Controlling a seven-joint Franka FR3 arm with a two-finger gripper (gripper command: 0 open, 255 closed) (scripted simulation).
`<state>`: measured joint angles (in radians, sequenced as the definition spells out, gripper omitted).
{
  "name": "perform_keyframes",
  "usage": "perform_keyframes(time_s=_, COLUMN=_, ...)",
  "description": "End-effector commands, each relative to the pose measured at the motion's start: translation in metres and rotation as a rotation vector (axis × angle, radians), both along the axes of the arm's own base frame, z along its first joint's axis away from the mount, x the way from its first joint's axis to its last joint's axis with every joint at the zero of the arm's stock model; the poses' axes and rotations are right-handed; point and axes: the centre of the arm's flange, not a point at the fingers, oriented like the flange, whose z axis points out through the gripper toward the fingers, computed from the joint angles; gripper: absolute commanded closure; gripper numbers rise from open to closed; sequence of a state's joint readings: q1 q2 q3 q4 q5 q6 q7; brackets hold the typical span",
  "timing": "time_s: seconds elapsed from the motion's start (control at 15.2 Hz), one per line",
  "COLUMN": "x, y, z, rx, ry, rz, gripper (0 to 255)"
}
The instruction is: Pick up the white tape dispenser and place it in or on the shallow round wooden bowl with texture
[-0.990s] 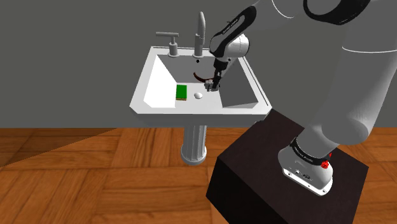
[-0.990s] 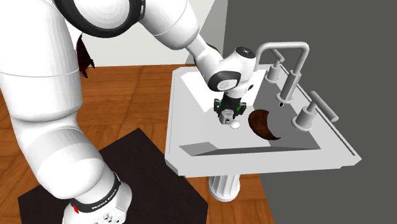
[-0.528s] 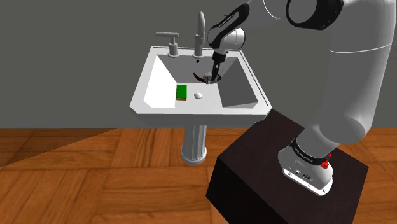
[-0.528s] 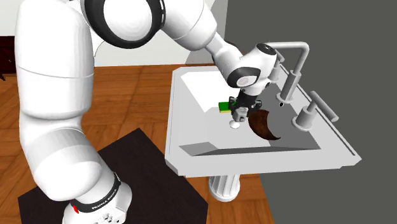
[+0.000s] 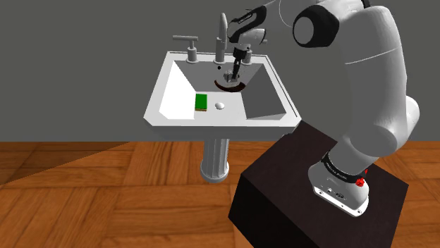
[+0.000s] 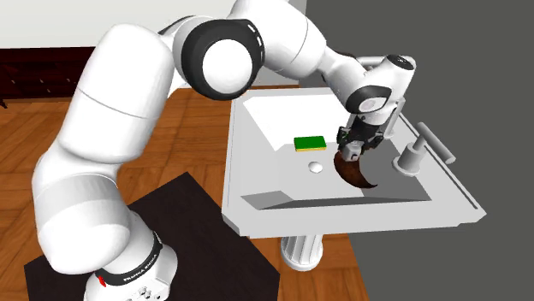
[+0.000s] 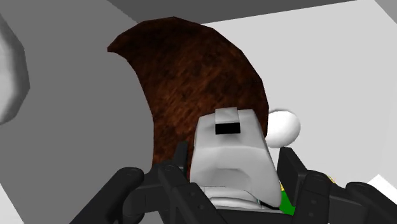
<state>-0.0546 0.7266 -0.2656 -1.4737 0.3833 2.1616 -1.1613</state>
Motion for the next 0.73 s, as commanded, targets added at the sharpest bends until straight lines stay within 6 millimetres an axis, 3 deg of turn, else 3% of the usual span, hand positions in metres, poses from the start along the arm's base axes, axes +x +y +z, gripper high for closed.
perform_keyframes(time_s=0.0, x=0.021, y=-0.019, z=0.003, rx=0.0, ry=0.0, rz=0.002, gripper=255)
perform_keyframes(time_s=0.07, x=0.035, y=-0.03, z=0.004, rx=0.0, ry=0.0, rz=0.002, gripper=255)
perform_keyframes(time_s=0.66, x=0.035, y=-0.03, z=-0.043, rx=0.0, ry=0.0, rz=0.002, gripper=255)
